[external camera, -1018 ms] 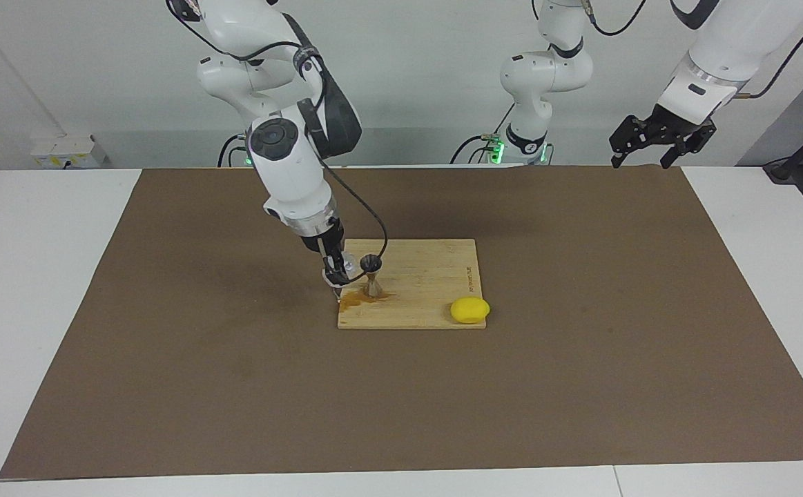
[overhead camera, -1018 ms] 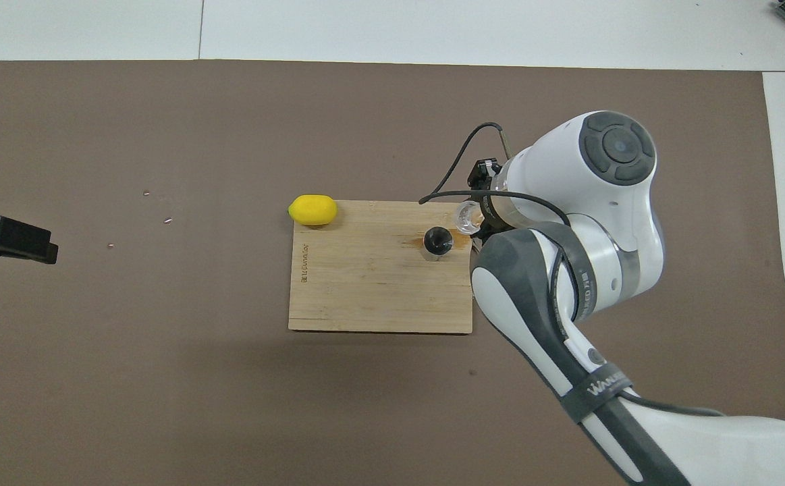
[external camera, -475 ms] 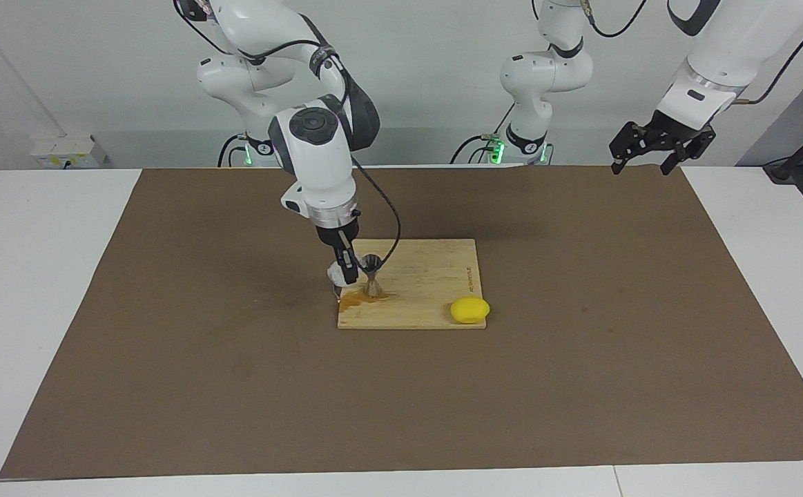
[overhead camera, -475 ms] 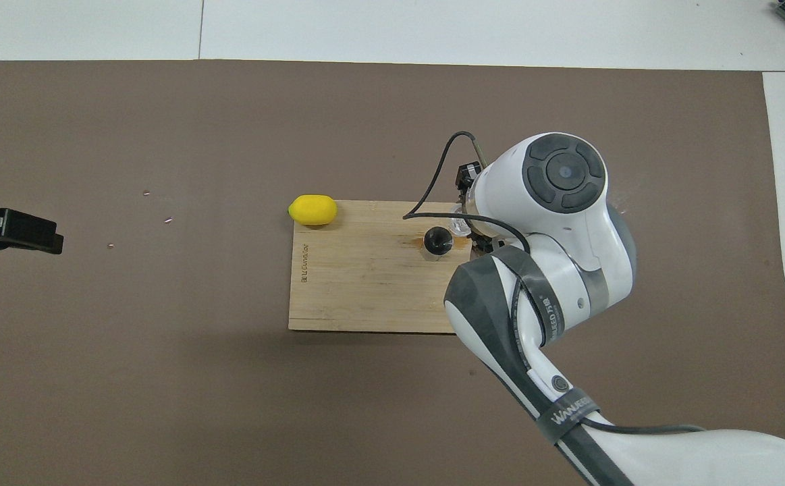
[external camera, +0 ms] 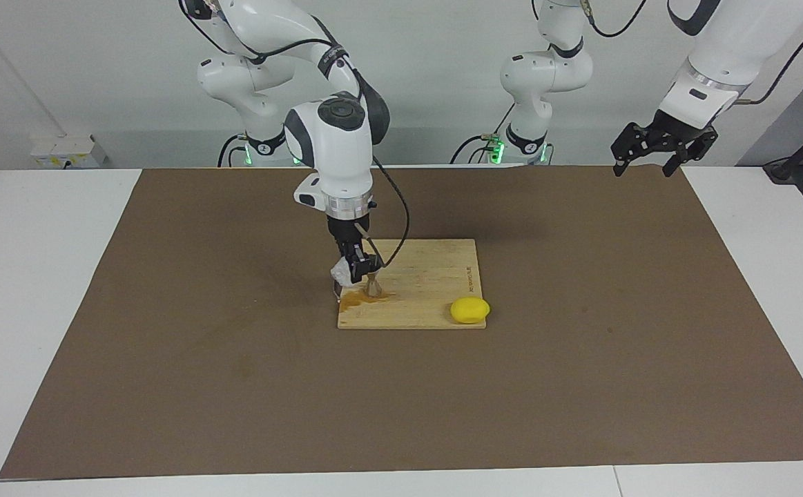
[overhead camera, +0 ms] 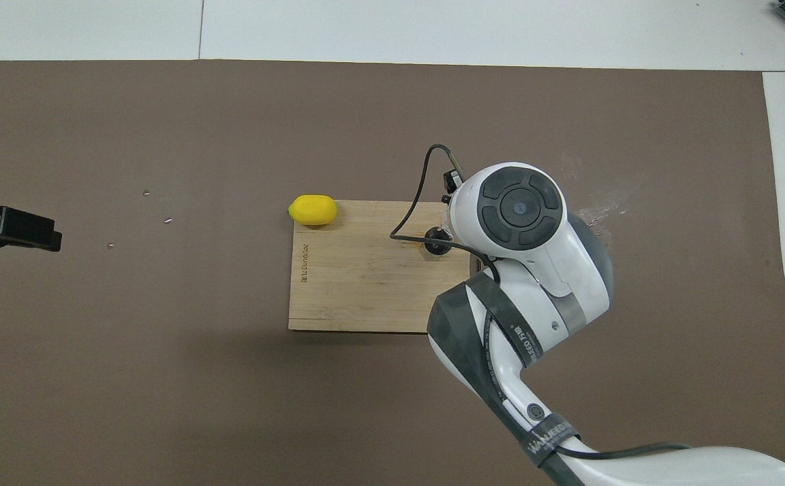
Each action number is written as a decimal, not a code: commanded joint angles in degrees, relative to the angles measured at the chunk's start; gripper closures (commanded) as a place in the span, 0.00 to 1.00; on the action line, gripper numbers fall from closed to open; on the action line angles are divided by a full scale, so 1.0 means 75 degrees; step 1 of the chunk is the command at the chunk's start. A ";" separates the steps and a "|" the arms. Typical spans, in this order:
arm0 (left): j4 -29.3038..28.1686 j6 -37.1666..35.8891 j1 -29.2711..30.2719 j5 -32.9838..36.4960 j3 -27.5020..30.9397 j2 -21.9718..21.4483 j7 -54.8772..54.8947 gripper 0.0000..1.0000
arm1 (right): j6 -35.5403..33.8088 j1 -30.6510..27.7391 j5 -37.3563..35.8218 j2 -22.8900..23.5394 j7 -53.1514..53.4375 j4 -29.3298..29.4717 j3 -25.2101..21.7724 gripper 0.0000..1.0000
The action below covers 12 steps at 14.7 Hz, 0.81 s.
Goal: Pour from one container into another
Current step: 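Tilt the glass cup with the right gripper to pour into the steel cup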
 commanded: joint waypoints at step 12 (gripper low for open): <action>-0.0236 0.0053 0.0072 0.0003 -0.0048 -0.0198 -0.0026 0.00 | 0.0620 0.0102 -0.0561 -0.0412 0.0174 -0.0701 0.0012 1.00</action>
